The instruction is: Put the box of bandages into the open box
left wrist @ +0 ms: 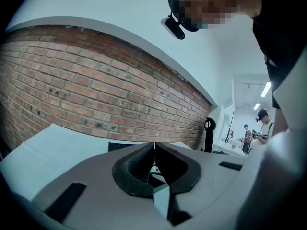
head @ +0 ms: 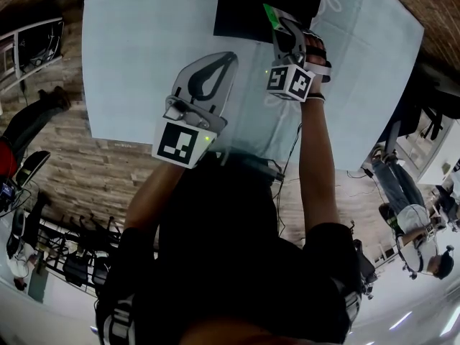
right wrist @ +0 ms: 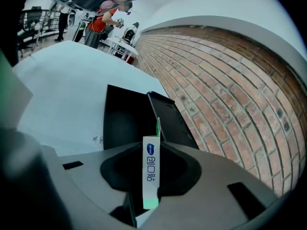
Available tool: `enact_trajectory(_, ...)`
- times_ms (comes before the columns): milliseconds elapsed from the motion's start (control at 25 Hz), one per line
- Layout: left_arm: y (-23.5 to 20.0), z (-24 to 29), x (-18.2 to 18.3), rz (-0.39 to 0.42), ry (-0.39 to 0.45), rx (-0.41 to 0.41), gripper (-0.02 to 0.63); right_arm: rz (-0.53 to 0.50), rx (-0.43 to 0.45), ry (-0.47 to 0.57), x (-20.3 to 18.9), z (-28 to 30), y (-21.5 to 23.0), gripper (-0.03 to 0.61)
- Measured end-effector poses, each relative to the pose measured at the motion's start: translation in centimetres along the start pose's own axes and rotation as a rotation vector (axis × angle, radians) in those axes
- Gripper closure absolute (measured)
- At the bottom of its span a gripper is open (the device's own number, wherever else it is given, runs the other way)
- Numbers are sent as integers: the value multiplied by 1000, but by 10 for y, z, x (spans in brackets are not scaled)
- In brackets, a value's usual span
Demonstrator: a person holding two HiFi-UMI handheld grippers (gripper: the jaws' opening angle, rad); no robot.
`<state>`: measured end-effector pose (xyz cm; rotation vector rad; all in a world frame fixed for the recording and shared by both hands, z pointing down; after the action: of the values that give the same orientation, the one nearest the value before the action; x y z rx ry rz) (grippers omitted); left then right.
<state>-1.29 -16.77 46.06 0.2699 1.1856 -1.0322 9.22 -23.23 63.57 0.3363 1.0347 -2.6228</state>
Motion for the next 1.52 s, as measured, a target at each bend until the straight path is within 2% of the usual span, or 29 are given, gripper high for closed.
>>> enact_trajectory(960, -14, -4, -7, -21, -12, 5, 575, -140, 54, -76, 2, 31, -8, 476)
enact_trajectory(1520, -17, -7, -10, -23, -9, 9, 575, -140, 85, -75, 4, 37, -8, 469)
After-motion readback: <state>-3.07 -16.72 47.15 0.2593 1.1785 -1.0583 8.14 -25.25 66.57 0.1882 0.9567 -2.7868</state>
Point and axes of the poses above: the fingertips, and each gripper's own axes: z forward along the fingers, y to its right, x out of its top, the point moved 1 cm from there along -z, backward along the fingers, and after that the axes turned 12 degrees about -y, right-handed, at the moved point
